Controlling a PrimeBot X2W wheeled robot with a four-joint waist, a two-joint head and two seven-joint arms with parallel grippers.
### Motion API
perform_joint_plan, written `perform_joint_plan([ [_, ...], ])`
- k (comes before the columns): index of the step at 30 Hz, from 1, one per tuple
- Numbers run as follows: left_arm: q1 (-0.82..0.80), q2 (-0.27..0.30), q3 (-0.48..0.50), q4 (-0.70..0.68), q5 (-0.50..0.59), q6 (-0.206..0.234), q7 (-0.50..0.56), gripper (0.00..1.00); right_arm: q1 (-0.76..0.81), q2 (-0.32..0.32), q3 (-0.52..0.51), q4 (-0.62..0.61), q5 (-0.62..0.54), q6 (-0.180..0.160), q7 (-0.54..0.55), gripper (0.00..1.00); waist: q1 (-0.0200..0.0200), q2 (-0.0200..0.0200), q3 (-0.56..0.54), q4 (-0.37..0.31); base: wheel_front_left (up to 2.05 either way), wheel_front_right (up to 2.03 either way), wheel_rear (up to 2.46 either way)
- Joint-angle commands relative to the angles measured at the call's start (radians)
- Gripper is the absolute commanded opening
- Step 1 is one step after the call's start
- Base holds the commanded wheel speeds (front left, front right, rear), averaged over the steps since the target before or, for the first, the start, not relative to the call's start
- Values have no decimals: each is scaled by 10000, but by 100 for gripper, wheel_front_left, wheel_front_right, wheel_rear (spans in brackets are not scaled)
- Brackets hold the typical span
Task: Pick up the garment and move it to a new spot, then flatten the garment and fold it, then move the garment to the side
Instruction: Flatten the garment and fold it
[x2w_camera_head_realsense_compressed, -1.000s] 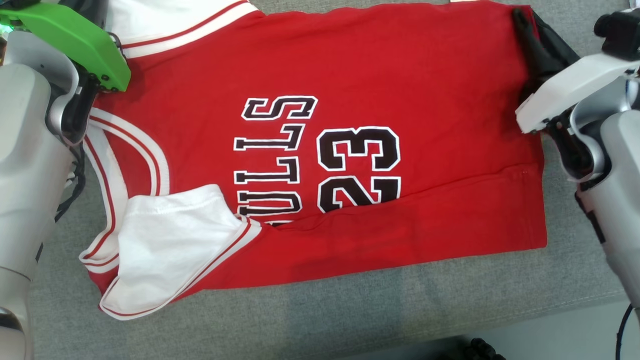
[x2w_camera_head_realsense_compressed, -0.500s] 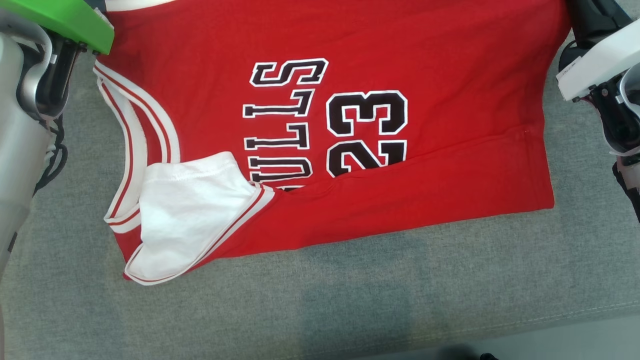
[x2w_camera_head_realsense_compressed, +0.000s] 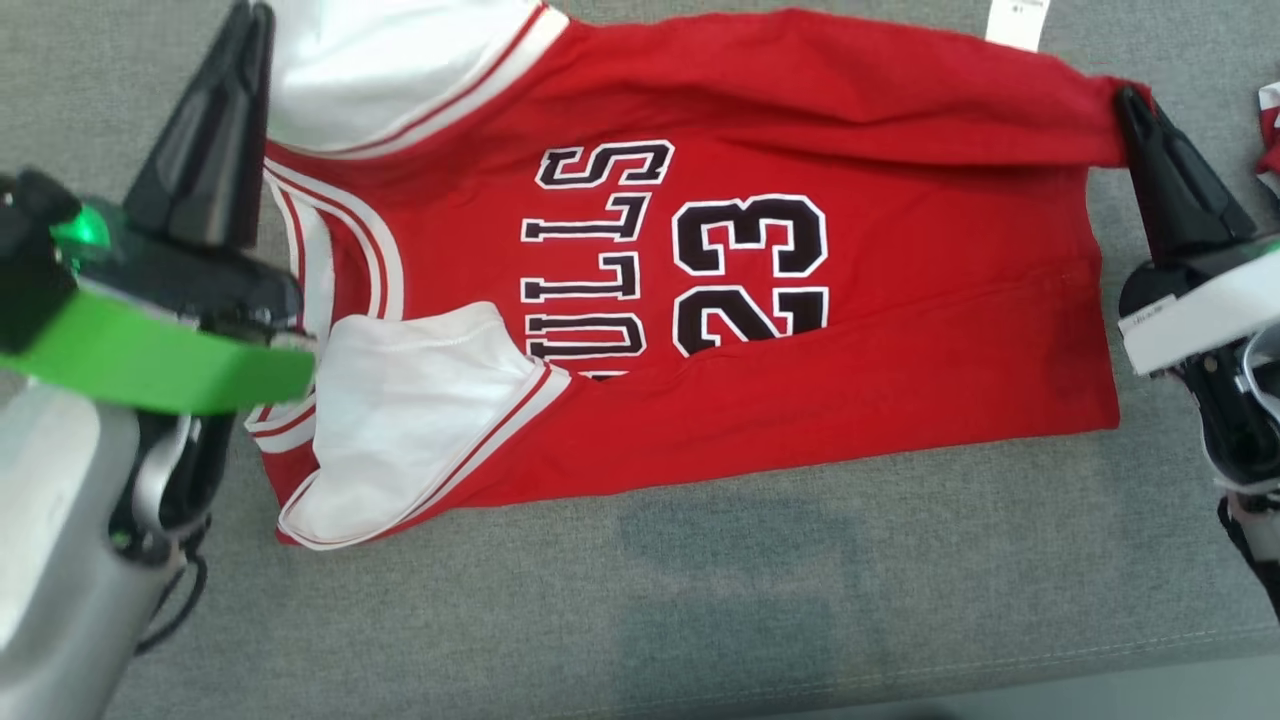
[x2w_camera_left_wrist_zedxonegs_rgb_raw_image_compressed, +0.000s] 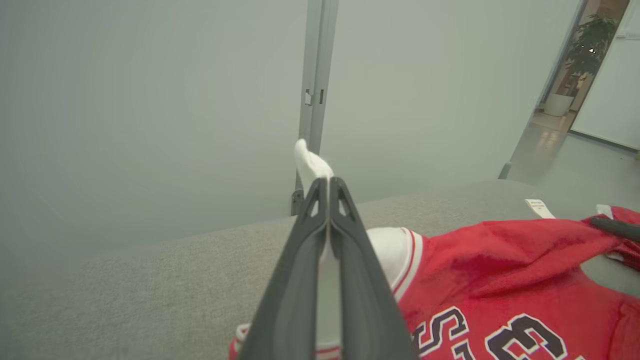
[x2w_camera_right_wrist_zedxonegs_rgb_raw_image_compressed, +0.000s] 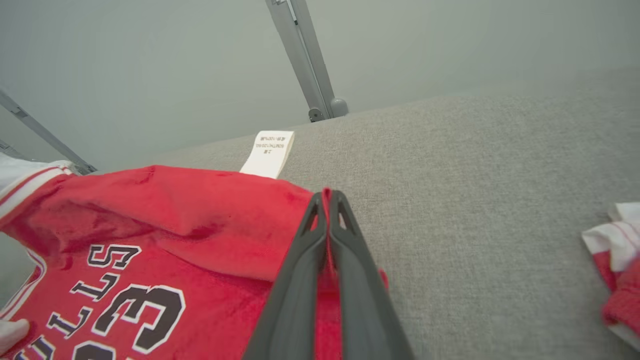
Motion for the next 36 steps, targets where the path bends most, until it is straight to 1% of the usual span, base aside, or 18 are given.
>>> perform_joint_plan([
  [1,341,125,90,-238,73,123,-37,0,261,45,-100,-111,104,-5,-76,0,-1,0,-40,36,0,0,0],
  [5,2201,390,409,-1897,144,731,-39,0,1286,255,-480,-760,138,-3,-212,0,-1,0,-86,94,0,0,0],
  [6,3011,465,377,-2406,-13,941,-38,0,1714,369,-677,-953,158,-5,-227,0,-1,0,-102,134,0,0,0],
  [7,3314,472,401,-2600,-86,1032,-40,0,1897,424,-744,-1027,169,-3,-230,0,-1,0,-106,164,0,0,0],
  [9,3936,405,395,-2813,-333,1126,-38,0,2231,513,-897,-1101,164,-5,-236,0,-1,0,-107,223,0,0,0],
  [12,4533,291,298,-2732,-554,1194,-39,0,2610,657,-1067,-1092,160,-3,-294,0,-1,0,-121,287,0,0,0],
  [14,4784,116,208,-2504,-820,1101,-39,0,2809,736,-1070,-983,17,-3,-306,0,-1,0,-130,314,0,0,0],
  [16,4889,104,118,-2113,-858,1027,14,0,2931,811,-957,-867,-123,-3,-323,0,-1,0,-137,327,0,0,0],
  [17,4911,-51,62,-1925,-1038,943,19,0,2958,855,-930,-793,-174,-5,-386,18,-1,0,-141,330,0,0,0],
  [18,4900,-131,-3,-1740,-1073,897,37,16,2988,907,-909,-711,-248,-3,-445,45,-1,0,-156,330,0,0,0],
  [19,4873,-150,-40,-1533,-1082,891,69,37,3039,951,-922,-584,-391,-5,-519,100,-1,0,-170,325,0,0,0],
  [20,4864,-298,-30,-1354,-1232,858,61,66,3090,997,-939,-471,-573,-5,-618,100,-1,0,-198,324,0,0,0],
  [21,4845,-364,-10,-1178,-1226,888,51,100,3116,1093,-952,-408,-695,-3,-743,100,-1,0,-226,323,0,0,0],
  [22,4815,-367,-5,-993,-1113,956,43,100,3130,1184,-966,-343,-804,-3,-909,100,-1,0,-265,317,0,0,0],
  [26,4846,-801,463,-749,-662,1184,-38,100,3283,1449,-1184,-225,-1544,-3,-1656,100,-1,0,-492,298,0,0,0],
  [28,4868,-1153,1008,-920,-289,1254,-50,100,3338,1629,-1370,-295,-2026,-5,-1966,100,-1,0,-625,285,0,0,0],
  [34,5121,-2365,2795,-1634,1553,905,-36,100,3255,2229,-1853,-781,-3463,-5,-2411,100,-1,0,-1054,174,0,0,0],
  [36,5185,-2634,3245,-1681,2160,761,-38,100,3227,2380,-1824,-950,-3801,-5,-2441,100,-1,0,-1208,144,0,0,0],
])
